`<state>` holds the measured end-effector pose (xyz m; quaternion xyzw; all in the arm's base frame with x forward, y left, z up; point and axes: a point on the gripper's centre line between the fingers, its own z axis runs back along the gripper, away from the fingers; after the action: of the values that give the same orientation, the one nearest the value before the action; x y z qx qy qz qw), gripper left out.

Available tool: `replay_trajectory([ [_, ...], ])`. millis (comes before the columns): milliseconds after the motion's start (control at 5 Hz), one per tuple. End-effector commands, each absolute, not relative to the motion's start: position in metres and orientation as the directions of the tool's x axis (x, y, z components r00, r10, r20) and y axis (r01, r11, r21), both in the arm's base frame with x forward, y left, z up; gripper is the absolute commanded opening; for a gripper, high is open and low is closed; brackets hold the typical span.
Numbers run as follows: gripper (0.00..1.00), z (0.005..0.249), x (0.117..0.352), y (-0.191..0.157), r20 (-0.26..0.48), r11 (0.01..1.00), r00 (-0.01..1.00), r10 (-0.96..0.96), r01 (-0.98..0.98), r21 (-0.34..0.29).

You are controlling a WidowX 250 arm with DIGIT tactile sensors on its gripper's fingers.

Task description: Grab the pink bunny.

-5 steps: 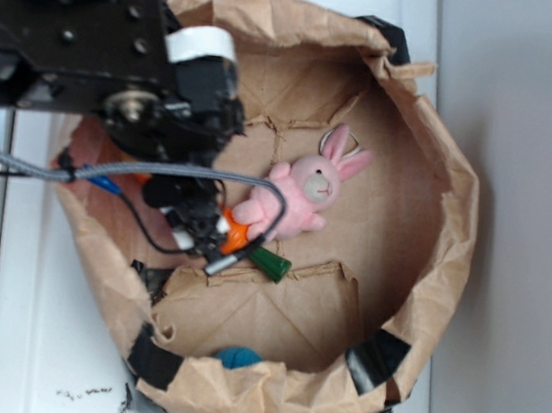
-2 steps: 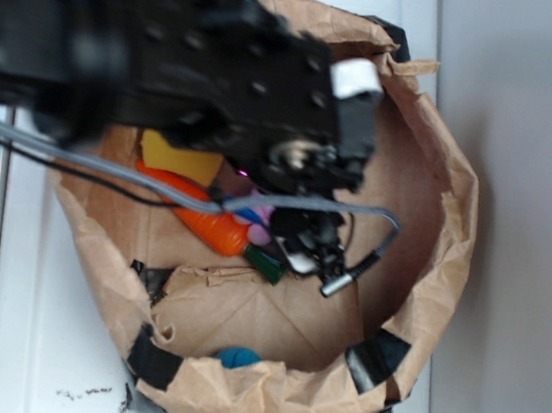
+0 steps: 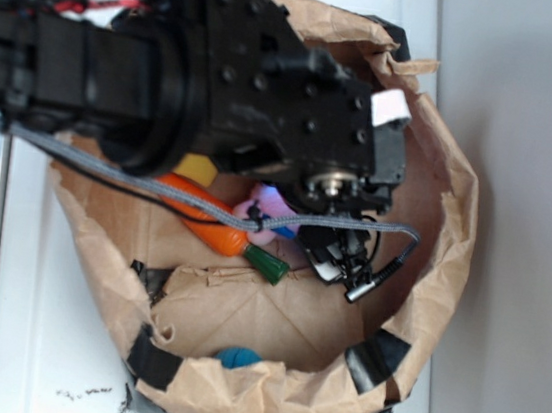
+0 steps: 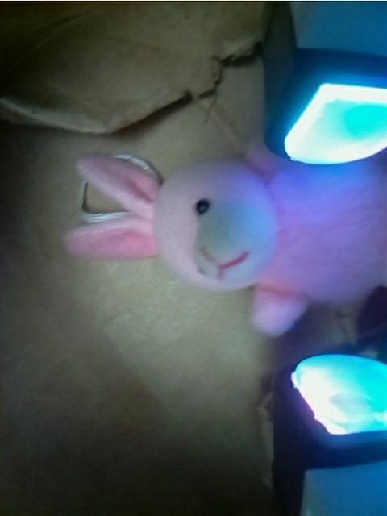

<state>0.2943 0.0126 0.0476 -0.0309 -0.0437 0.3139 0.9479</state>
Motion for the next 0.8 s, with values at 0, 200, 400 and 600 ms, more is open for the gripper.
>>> replay_trajectory([
  [0, 1.00, 0.035, 0.303, 0.021, 0.176, 0.837, 0.818, 0.547, -0.535, -0.117],
  [200, 1.00, 0.029, 0.295, 0.028, 0.194, 0.850, 0.827, 0.527, -0.515, -0.114],
  [400, 1.00, 0.010, 0.293, 0.034, 0.228, 0.865, 0.836, 0.499, -0.497, -0.073],
  [600, 0.00, 0.001, 0.314, 0.038, 0.244, 0.857, 0.825, 0.511, -0.512, -0.063],
])
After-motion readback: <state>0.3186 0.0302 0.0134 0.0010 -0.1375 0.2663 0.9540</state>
